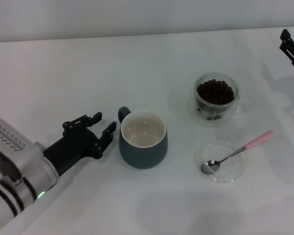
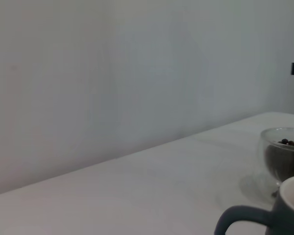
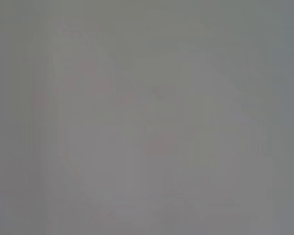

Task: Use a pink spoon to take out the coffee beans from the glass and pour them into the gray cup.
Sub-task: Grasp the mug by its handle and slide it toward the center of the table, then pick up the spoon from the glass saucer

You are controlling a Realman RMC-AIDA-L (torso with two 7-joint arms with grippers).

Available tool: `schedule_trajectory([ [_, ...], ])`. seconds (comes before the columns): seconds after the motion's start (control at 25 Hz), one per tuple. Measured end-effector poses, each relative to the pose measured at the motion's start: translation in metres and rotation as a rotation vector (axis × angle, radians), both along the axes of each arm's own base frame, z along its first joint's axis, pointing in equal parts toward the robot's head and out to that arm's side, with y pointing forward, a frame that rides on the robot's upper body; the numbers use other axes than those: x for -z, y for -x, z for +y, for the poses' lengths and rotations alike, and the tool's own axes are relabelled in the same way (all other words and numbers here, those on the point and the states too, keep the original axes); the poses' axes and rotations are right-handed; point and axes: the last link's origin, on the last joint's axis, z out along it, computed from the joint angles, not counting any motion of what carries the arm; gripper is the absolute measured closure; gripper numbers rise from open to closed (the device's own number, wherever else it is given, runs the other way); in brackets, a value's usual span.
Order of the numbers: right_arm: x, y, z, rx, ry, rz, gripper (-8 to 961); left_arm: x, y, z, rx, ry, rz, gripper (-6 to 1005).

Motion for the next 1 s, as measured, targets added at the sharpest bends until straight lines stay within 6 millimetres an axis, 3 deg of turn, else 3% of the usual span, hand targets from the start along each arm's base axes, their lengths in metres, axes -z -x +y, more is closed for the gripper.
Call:
schedule_trajectory([
  [0.24,-0.004,-0.011,-0.012,0.024,0.013,0.041,126,-0.013,0.017,-0.005,-0.067,-0.065,-0.027,581],
  [0.56,-0.023,-0.036,-0.042,0.061,0.112,0.166,128,-0.035,0.037,-0.011,-0.136,-0.18,-0.071,579],
  [0.8,-0.04,-0.047,-0.062,0.106,0.21,0.376,129,-0.041,0.042,-0.011,-0.15,-0.208,-0.08,576],
  [1.0,-0.041,-0.049,-0.071,0.147,0.338,0.53,130,-0.041,0.042,-0.01,-0.15,-0.21,-0.08,577],
])
